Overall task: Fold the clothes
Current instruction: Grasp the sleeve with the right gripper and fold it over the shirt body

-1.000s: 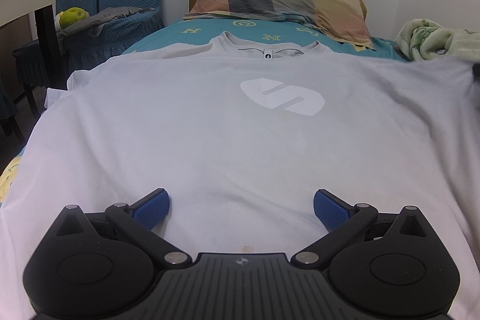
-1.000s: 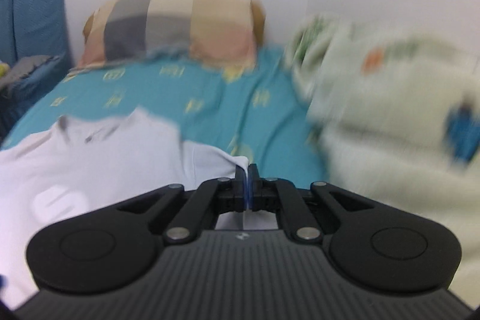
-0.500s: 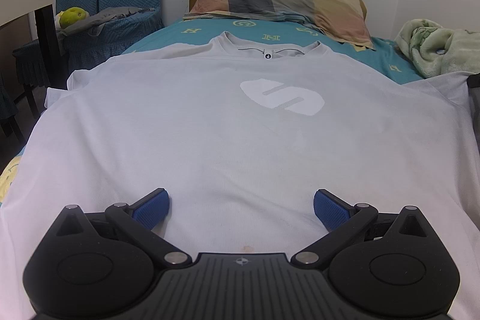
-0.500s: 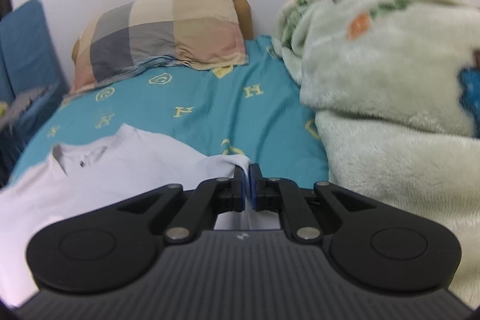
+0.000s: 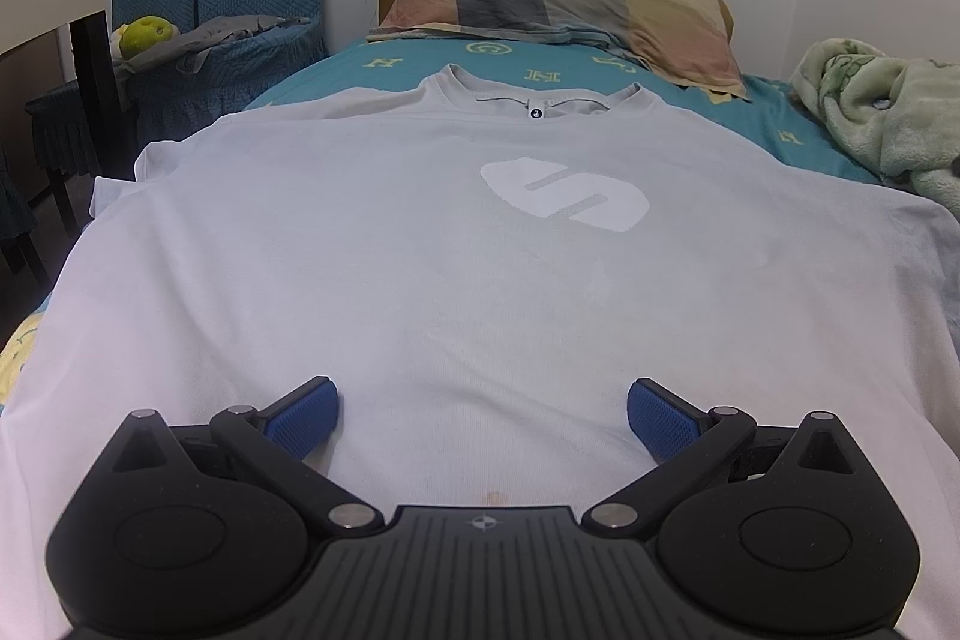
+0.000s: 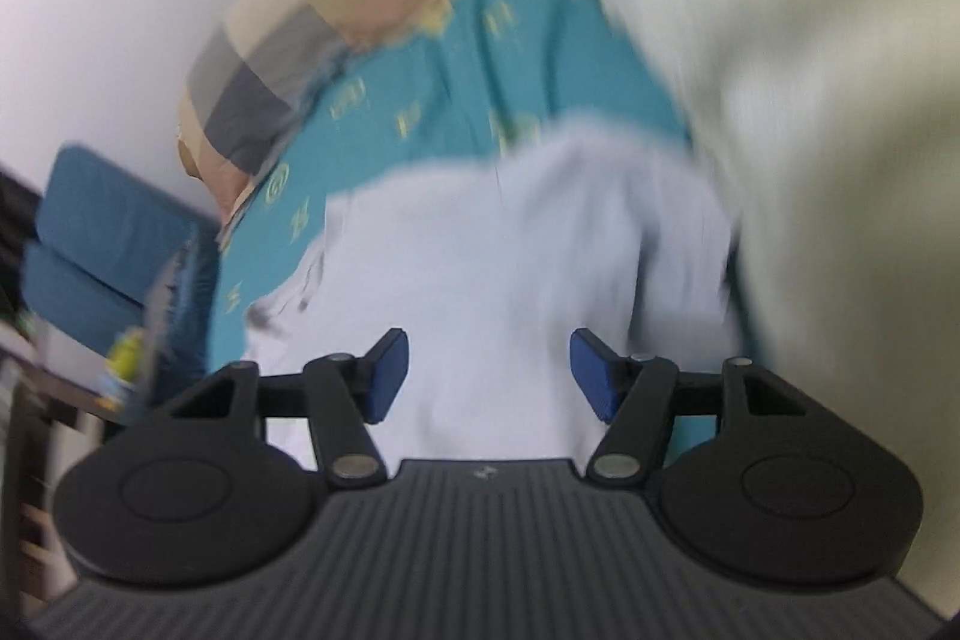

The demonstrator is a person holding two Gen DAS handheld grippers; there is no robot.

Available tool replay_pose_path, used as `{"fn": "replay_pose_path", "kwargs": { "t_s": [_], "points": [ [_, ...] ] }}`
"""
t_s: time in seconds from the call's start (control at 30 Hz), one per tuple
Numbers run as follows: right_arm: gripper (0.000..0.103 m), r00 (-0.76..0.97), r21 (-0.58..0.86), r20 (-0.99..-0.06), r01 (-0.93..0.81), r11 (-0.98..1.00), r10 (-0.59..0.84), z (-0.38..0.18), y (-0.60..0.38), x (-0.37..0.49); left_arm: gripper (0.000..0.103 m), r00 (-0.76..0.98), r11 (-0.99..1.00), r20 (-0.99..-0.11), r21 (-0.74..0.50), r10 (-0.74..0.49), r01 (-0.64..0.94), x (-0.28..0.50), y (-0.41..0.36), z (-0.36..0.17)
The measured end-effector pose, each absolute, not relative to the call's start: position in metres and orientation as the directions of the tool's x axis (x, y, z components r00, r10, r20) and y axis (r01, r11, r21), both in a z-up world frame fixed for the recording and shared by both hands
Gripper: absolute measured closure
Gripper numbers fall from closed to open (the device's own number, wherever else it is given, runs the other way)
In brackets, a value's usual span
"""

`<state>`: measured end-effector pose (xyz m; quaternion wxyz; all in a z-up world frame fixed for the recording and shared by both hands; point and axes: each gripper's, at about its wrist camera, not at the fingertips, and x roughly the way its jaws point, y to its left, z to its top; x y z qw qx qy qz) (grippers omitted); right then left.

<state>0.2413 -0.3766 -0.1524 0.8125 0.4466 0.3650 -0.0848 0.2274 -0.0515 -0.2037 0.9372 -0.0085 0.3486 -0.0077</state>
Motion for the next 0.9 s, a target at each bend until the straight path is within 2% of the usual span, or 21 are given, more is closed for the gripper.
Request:
{"fn": "replay_pose_path", "kwargs": {
  "t_s": [0.13,0.3,0.47,0.53,0.57,0.7,0.87,0.9],
  "points": [
    [0.04,0.665,0.661,-0.718,0.558,0.501,0.206,-0.19,-0.368,0.247,0.0,0.741,0.999,-0.67,-0.028,-0.054,0.047,0.227,-0.048,-0.201],
    [0.039,0.696,0.646,-0.714,0.608,0.461,0.083,-0.209,-0.375,0.25,0.0,0.715,0.991,-0.686,-0.084,-0.134,0.105,0.228,-0.034,-0.193],
    [0.037,0.732,0.691,-0.679,0.617,0.376,0.045,-0.222,-0.38,0.248,0.0,0.75,0.995,-0.654,-0.055,-0.097,0.081,0.225,-0.031,-0.178],
    [0.031,0.753,0.7,-0.658,0.608,0.376,0.009,-0.221,-0.379,0.252,0.0,0.759,0.994,-0.643,-0.068,-0.106,0.081,0.224,-0.031,-0.172],
    [0.024,0.758,0.704,-0.652,0.61,0.364,-0.007,-0.222,-0.379,0.256,0.0,0.763,0.994,-0.637,-0.072,-0.109,0.082,0.223,-0.032,-0.168],
    [0.024,0.761,0.693,-0.644,0.622,0.365,-0.077,-0.222,-0.387,0.272,0.0,0.767,0.992,-0.633,-0.116,-0.106,0.042,0.219,-0.023,-0.154],
    [0.024,0.757,0.705,-0.625,0.652,0.278,-0.189,-0.225,-0.396,0.283,0.0,0.751,0.981,-0.64,-0.186,-0.159,0.05,0.209,0.004,-0.131],
    [0.031,0.752,0.685,-0.625,0.657,0.315,-0.209,-0.222,-0.393,0.287,0.0,0.754,0.982,-0.637,-0.181,-0.16,0.056,0.206,0.01,-0.126]
  ]
}}
